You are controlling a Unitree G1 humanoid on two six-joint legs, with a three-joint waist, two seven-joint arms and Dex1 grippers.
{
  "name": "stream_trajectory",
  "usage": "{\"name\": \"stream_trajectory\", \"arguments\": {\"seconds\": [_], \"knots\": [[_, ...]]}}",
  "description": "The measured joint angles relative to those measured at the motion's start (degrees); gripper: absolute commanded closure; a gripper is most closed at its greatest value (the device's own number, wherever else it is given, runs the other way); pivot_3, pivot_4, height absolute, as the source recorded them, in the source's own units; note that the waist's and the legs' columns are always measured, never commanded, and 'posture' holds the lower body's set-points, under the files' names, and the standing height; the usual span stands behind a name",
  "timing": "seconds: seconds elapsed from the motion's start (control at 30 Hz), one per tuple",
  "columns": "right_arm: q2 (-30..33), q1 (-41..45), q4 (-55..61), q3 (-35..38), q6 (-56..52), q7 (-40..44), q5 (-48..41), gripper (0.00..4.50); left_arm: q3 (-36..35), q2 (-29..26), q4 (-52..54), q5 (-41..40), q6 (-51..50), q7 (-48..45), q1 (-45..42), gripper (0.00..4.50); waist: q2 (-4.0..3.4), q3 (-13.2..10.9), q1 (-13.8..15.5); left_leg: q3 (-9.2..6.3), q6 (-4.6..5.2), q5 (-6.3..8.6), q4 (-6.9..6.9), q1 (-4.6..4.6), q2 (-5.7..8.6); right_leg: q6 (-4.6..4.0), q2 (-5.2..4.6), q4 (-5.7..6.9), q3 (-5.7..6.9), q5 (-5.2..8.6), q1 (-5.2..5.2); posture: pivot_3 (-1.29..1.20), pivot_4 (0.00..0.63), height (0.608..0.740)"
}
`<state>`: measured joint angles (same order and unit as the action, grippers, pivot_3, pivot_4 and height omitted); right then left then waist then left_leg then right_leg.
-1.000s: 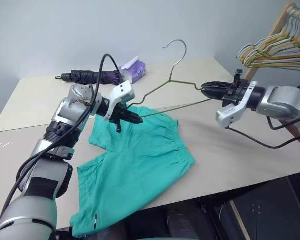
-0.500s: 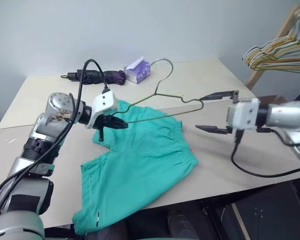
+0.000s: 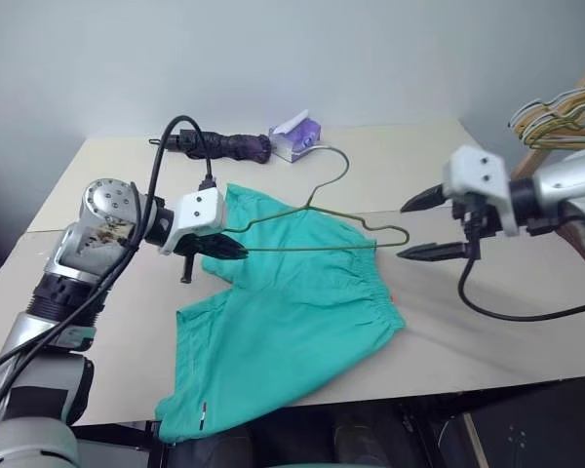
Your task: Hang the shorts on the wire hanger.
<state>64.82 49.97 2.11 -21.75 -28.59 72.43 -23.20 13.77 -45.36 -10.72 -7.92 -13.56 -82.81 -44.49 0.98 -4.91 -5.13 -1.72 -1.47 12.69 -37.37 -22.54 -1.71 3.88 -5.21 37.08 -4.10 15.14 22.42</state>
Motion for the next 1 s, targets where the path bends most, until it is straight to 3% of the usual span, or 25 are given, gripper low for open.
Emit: {"name": "stream_trajectory", "arguments": {"seconds": [0.3, 0.4, 0.77, 0.93, 1.0], "knots": [[-7.04, 6.39, 1.82, -7.19, -10.91, 2.65, 11.48, 0.12, 0.95, 1.57, -0.42, 0.95, 0.01, -0.12, -0.59, 4.50, -0.02, 0.01, -0.33, -0.05, 0.00, 0.00, -0.08, -0.08, 0.00, 0.00, 0.02, 0.04, 0.03, 0.00, 0.05, -0.04, 0.022, 0.740], [-8.39, 7.13, 1.83, -8.74, -11.85, 3.84, 13.99, 0.69, 1.00, 1.81, -0.56, 1.09, 0.04, -0.32, -0.76, 4.50, -0.02, 0.02, -0.33, -0.09, 0.00, 0.00, -0.18, -0.29, 0.00, 0.00, 0.02, 0.08, 0.07, 0.00, 0.22, -0.04, 0.022, 0.740], [-11.76, 7.94, 1.92, -9.14, -12.74, 5.89, 18.12, 4.40, 0.96, 1.64, -0.64, 1.31, 0.03, -0.34, -0.86, 4.50, -0.04, 0.02, -0.37, -0.15, 0.04, 0.03, -0.42, -0.56, 0.00, 0.01, 0.04, 0.21, 0.10, -0.01, 0.43, -0.04, 0.024, 0.740], [-12.00, 7.85, 3.05, -9.01, -13.24, 7.21, 18.15, 4.46, 0.85, 1.08, -0.66, 1.35, 0.04, -0.37, -0.86, 4.50, -0.04, 0.03, -0.42, -0.15, 0.04, 0.02, -0.47, -0.71, 0.01, 0.01, 0.03, 0.43, 0.09, -0.01, 0.65, -0.05, 0.025, 0.740], [-11.87, 7.40, 3.74, -8.53, -13.45, 7.42, 17.90, 4.50, 0.85, 1.09, -0.78, 1.32, 0.36, -0.52, -0.86, 3.95, -0.04, 0.03, -0.42, -0.15, 0.04, 0.02, -0.48, -0.71, 0.01, 0.01, 0.03, 0.45, 0.09, -0.01, 0.65, -0.05, 0.026, 0.740]]}}
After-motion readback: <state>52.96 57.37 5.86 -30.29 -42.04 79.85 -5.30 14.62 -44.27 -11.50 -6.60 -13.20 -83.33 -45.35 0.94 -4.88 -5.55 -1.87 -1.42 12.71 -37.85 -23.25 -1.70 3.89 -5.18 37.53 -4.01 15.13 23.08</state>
